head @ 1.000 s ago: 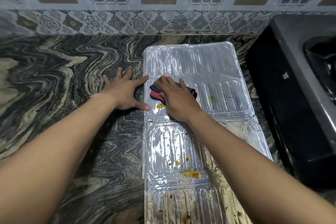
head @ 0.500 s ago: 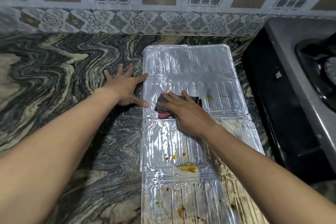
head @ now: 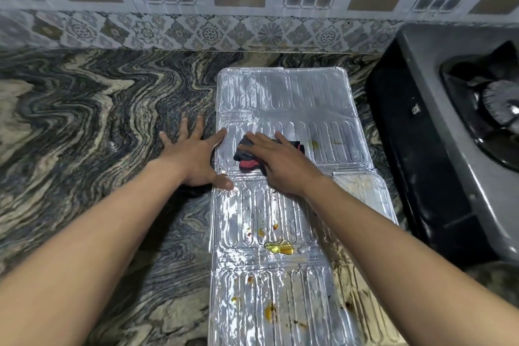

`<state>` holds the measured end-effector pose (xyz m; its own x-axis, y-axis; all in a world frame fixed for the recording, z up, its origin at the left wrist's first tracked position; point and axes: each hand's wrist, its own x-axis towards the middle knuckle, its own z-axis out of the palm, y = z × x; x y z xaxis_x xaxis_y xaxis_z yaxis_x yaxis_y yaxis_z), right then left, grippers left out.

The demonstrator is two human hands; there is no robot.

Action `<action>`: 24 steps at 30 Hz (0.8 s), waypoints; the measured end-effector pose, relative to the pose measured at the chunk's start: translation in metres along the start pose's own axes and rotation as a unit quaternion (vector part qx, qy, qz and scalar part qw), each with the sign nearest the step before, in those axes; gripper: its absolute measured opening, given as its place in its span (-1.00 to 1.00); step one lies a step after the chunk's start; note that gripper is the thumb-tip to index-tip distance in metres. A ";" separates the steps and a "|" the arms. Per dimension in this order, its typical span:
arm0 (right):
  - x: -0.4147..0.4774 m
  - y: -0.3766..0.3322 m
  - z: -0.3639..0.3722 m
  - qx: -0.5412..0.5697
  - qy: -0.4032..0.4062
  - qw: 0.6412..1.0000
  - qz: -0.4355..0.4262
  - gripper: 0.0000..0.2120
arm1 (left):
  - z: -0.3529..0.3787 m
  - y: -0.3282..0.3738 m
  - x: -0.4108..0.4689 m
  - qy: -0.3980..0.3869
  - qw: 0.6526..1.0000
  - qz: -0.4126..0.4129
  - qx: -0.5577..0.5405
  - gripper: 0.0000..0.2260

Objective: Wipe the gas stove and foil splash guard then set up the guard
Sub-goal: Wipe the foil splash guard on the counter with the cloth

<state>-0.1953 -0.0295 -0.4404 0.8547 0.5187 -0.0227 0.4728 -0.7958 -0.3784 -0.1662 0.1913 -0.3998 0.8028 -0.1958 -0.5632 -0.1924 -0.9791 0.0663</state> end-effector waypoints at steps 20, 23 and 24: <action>-0.058 0.094 -0.044 0.017 0.078 0.960 0.269 -0.29 | -0.001 0.005 0.002 -0.006 0.999 -0.034 -0.012 0.22; -0.060 0.085 -0.051 0.034 0.069 0.960 0.268 -0.48 | 0.000 0.005 0.002 -0.007 0.999 -0.035 -0.014 0.23; -0.062 0.084 -0.055 0.051 0.065 0.958 0.276 -0.53 | 0.000 0.006 0.002 -0.008 0.999 -0.035 -0.014 0.23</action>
<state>-0.1965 -0.1455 -0.4195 0.9909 -0.0196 -0.1330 -0.0756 -0.8991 -0.4313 -0.1652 0.1854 -0.4002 0.8051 -0.1264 -0.5796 -0.1202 -0.9915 0.0492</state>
